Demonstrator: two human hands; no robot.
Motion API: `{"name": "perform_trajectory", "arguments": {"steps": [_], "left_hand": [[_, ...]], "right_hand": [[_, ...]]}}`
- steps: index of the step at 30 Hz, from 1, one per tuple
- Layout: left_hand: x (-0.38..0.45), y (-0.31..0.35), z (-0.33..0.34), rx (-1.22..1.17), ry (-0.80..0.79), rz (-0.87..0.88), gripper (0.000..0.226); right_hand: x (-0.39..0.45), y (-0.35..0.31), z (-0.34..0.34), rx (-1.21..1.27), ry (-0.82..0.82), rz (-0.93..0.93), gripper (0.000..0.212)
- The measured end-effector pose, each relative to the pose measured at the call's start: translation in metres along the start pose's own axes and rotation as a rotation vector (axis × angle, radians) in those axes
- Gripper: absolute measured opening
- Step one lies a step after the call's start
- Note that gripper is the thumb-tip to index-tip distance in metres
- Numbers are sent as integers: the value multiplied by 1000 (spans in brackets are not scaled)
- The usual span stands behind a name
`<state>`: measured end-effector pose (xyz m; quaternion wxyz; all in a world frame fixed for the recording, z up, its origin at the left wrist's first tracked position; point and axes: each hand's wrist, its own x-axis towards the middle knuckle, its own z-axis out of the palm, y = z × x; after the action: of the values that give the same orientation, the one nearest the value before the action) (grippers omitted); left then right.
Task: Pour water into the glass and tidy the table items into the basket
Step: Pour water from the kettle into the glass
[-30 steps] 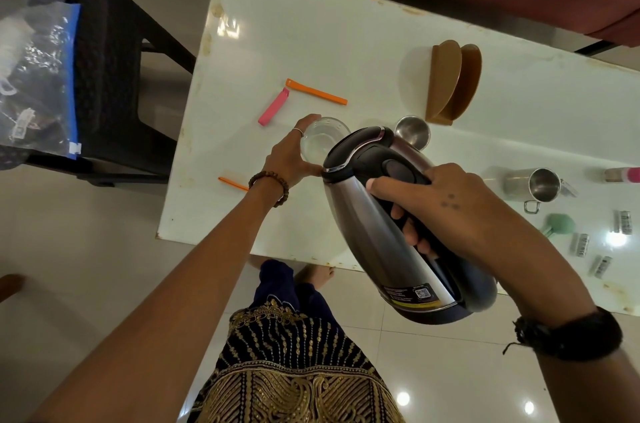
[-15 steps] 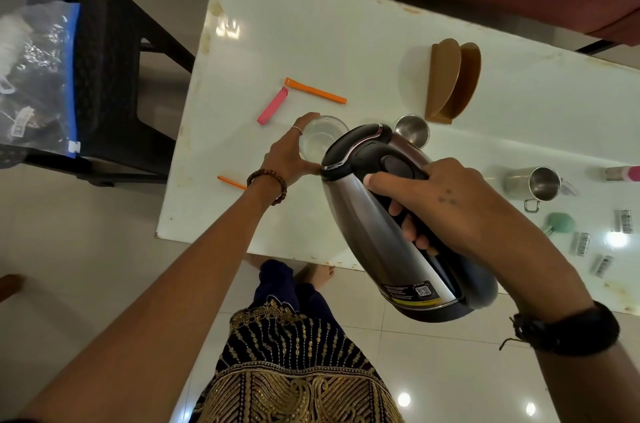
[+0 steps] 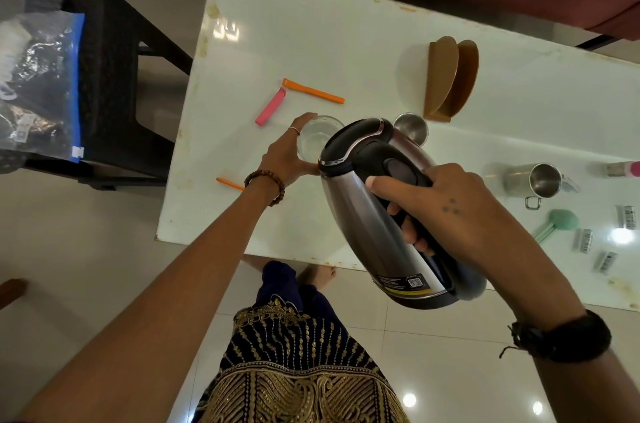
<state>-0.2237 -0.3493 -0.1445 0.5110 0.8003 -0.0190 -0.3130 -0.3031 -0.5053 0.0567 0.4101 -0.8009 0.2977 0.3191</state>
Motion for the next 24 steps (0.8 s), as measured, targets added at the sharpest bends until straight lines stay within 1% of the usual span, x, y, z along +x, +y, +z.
{"name": "perform_trajectory", "arguments": {"steps": [6, 9, 11, 13, 14, 16, 17, 18, 19, 20, 22, 23, 24], "left_hand": [[2, -2, 1, 115, -5, 50, 88], [0, -3, -3, 137, -59, 84, 93], [-11, -2, -9, 149, -37, 111, 92], [-31, -1, -21, 158, 46, 126, 78], [-44, 0, -29, 153, 94, 128, 64], [-70, 4, -51, 130, 167, 113, 25], [-83, 7, -66, 149, 206, 126, 26], [-95, 9, -84, 174, 240, 141, 37], [-107, 11, -103, 192, 264, 143, 42], [-118, 13, -120, 183, 274, 154, 39], [-137, 11, -164, 157, 335, 194, 20], [-144, 7, -187, 147, 379, 198, 15], [-151, 4, -211, 142, 422, 198, 16]], "right_hand": [[-9, 11, 9, 65, 91, -74, 37], [-16, 11, 17, 105, 147, -116, 37], [-22, 6, 24, 149, 166, -139, 35], [-31, -2, 33, 187, 182, -163, 34], [-37, -9, 38, 205, 185, -176, 36], [-49, -25, 48, 252, 176, -214, 39], [-55, -36, 55, 280, 165, -232, 39], [-61, -49, 63, 307, 151, -251, 42], [-67, -63, 71, 328, 133, -267, 47], [-71, -76, 77, 350, 114, -285, 49], [-77, -107, 97, 395, 69, -335, 49], [-78, -124, 108, 417, 44, -359, 52], [-79, -141, 120, 437, 20, -383, 56]]}}
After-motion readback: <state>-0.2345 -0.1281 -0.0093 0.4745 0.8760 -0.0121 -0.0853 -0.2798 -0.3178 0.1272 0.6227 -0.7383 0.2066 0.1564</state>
